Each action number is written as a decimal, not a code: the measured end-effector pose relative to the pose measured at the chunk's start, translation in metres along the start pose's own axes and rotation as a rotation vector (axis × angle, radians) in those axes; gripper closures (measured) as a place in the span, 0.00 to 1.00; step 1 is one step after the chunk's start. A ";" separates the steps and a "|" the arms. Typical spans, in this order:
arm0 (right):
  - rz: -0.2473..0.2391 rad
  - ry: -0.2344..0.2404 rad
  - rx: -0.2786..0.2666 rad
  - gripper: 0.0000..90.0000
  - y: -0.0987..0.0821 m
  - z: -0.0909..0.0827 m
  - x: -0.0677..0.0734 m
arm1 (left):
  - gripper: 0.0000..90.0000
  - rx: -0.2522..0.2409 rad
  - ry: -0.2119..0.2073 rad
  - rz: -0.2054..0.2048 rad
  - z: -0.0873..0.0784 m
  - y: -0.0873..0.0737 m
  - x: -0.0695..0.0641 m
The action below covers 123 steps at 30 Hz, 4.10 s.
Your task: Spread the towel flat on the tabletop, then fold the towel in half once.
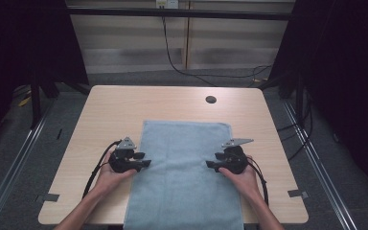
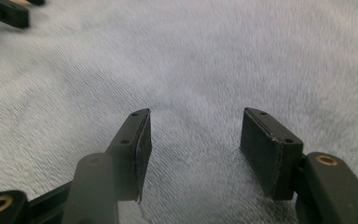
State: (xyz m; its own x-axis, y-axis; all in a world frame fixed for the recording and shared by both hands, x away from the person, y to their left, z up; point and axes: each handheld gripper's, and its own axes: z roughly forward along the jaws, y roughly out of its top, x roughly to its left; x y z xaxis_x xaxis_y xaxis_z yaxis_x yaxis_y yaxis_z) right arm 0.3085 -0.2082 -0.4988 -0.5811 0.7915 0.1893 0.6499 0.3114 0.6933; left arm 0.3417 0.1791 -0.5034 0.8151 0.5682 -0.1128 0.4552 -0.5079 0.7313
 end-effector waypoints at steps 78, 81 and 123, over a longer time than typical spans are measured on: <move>0.030 -0.039 -0.009 0.93 0.014 0.008 -0.051 | 0.44 -0.012 0.102 -0.106 0.015 0.025 0.043; 0.031 -0.040 -0.010 0.93 0.014 0.009 -0.051 | 0.41 -0.010 0.131 -0.099 0.019 0.023 0.041; 0.011 0.082 -0.301 0.95 0.113 -0.054 -0.043 | 0.93 -0.326 0.021 -0.166 -0.065 0.086 0.074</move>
State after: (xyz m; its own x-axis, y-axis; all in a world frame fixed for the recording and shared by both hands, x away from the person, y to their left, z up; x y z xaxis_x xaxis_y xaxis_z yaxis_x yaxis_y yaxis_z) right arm 0.3806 -0.2357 -0.3916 -0.6206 0.7450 0.2445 0.4890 0.1239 0.8635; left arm 0.4180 0.2196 -0.4048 0.7308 0.6404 -0.2363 0.4398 -0.1770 0.8805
